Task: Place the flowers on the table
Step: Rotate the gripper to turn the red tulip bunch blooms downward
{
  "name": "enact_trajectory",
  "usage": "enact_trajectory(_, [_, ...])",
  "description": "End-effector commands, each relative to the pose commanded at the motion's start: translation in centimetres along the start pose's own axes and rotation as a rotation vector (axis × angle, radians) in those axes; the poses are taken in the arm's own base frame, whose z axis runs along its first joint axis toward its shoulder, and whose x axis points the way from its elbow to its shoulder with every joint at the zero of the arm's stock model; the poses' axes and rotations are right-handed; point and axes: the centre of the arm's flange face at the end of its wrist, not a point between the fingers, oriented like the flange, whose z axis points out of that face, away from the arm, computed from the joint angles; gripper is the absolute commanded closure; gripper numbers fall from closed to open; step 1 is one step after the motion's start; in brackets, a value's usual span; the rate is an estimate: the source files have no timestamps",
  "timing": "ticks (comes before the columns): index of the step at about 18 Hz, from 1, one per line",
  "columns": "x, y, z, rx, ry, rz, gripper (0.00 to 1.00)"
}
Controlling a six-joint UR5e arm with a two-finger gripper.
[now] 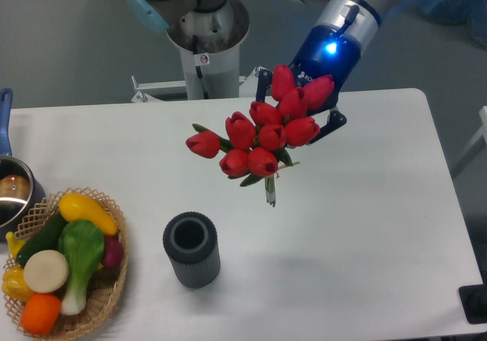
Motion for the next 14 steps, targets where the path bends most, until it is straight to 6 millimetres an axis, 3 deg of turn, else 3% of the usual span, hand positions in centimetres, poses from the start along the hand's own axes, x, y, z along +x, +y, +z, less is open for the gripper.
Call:
enact_trajectory(8, [1.1, -0.5, -1.4, -0.019, -0.044, 0.016, 0.94])
enact_trajectory(14, [1.9, -0.6, -2.4, -0.186, -0.200, 0.042, 0.94])
